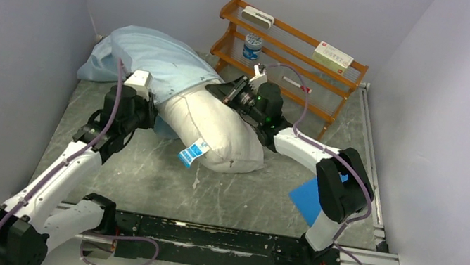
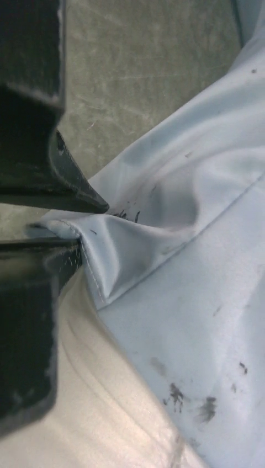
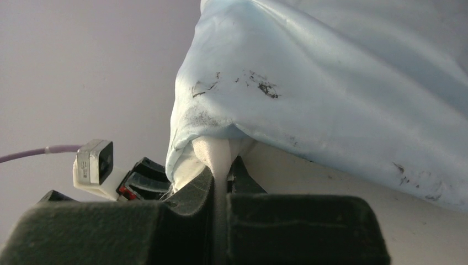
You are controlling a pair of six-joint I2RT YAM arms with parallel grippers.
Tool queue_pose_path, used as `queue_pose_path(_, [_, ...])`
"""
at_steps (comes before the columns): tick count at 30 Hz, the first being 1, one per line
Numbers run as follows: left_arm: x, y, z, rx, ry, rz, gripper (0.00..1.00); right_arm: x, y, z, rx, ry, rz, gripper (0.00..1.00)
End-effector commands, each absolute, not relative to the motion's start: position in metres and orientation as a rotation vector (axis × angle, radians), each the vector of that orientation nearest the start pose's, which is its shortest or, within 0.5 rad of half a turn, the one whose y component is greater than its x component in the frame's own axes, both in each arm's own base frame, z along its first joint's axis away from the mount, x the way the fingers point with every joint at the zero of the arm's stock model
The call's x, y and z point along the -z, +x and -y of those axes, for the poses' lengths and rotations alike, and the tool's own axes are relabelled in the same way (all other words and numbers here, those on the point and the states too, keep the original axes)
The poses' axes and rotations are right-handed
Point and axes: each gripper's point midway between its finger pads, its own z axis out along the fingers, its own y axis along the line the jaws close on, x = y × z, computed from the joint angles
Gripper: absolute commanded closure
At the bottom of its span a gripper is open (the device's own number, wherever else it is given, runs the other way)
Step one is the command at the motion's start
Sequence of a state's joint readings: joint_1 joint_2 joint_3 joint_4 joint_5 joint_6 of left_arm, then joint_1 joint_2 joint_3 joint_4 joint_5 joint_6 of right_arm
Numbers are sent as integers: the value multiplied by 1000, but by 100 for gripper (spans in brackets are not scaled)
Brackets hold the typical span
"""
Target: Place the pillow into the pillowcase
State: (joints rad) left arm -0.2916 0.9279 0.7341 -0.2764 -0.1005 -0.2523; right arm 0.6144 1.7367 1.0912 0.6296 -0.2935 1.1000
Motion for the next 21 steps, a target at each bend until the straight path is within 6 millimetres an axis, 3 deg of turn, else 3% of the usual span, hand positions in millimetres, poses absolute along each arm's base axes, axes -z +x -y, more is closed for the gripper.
queue_pose_path(1, [-218,321,91,276,-7,-1921,90,-300,388,-367,-1607,203,-1630,100])
queue_pose_path(3, [-231,315,99,330,5,-1890,95,-302,388,-368,-1630,207,-1622,100])
queue_pose_path(15, [-295,260,179,748,349,-1734,95,-324,389,-375,-1698,264,-1548,100])
queue_pose_path(18, [-304,246,195,827,452,-1701,95,-327,387,-379,-1697,266,-1537,100])
queue_pose_path(21, [-300,227,213,914,568,-1672,95,-325,389,-387,-1638,250,-1569,100])
